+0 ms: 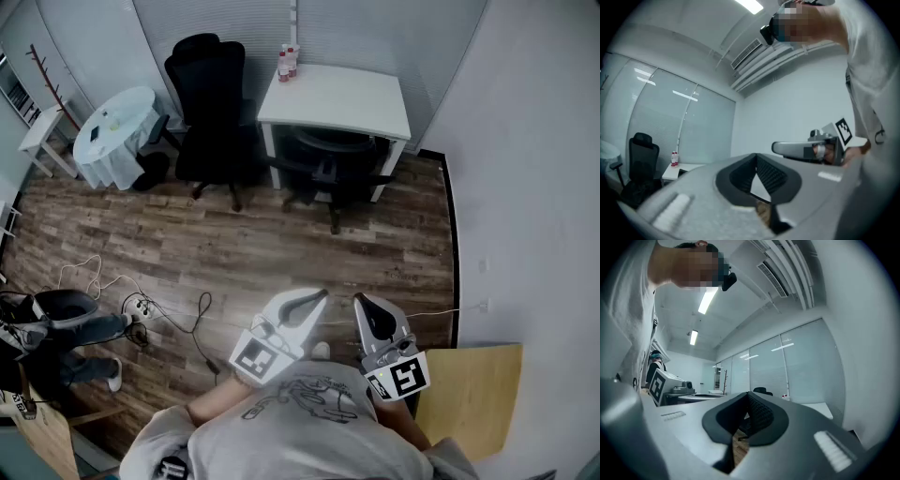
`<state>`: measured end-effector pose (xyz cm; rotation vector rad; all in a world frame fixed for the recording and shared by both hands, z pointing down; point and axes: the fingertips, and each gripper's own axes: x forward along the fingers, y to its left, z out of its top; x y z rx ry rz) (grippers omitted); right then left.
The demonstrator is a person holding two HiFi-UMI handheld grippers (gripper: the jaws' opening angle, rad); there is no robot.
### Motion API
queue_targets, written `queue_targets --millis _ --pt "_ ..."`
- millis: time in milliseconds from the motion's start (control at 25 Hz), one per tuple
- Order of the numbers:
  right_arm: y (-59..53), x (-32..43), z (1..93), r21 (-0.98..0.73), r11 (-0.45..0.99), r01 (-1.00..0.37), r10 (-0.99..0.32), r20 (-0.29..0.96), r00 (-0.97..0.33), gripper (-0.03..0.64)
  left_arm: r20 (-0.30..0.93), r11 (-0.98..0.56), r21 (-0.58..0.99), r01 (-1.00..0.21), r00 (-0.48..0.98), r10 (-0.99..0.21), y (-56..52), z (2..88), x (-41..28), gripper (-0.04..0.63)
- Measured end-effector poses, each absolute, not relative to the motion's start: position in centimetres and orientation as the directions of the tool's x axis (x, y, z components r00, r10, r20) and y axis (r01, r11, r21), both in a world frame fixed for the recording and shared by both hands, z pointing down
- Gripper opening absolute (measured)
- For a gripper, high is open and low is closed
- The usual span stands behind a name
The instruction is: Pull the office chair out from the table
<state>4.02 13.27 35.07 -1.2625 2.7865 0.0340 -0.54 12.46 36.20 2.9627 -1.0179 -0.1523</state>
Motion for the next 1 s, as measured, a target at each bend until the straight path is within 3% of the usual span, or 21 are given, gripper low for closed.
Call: queue_targets --millis 1000 --pt "12.3 11.3 36.2 -0.038 0.666 -0.745 -0.745 -0.074 -0.662 0.006 -0.054 -0.759 0.064 -0.648 0.757 -0.651 11.7 37.7 5.6 0.003"
